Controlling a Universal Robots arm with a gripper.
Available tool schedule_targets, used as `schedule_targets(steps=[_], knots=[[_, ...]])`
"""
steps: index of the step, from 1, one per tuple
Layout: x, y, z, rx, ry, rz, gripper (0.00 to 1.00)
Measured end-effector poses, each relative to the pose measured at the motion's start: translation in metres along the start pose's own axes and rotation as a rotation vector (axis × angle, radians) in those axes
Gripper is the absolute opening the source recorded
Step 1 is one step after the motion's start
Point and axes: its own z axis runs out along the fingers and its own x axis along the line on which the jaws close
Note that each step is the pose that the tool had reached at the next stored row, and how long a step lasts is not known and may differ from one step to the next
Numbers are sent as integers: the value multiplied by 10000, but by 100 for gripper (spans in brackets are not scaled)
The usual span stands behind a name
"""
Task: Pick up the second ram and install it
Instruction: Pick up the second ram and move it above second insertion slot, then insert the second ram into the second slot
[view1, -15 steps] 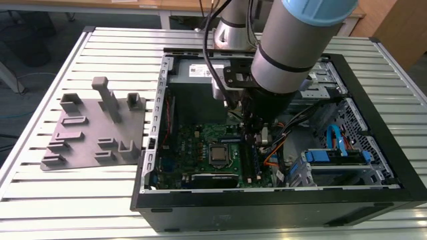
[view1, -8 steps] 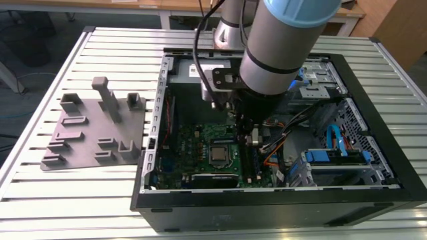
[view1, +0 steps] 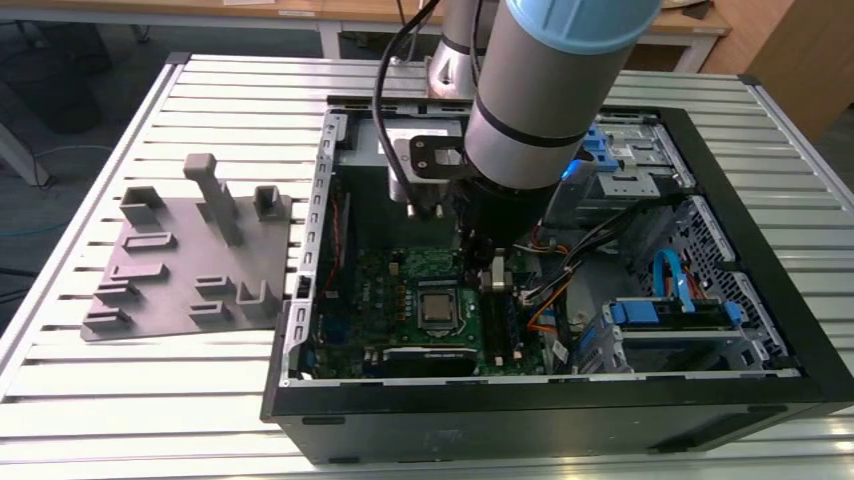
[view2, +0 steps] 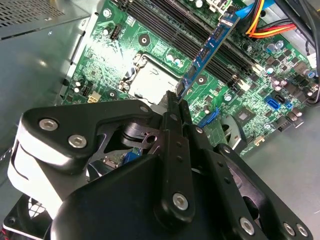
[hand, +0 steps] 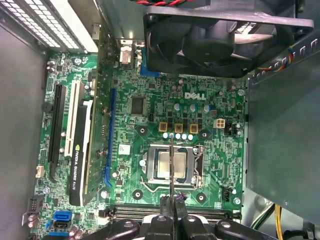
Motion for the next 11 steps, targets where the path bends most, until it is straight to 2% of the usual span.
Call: schedule_targets(steps=[11], knots=[[0, 0, 0, 1, -5, 11, 11]])
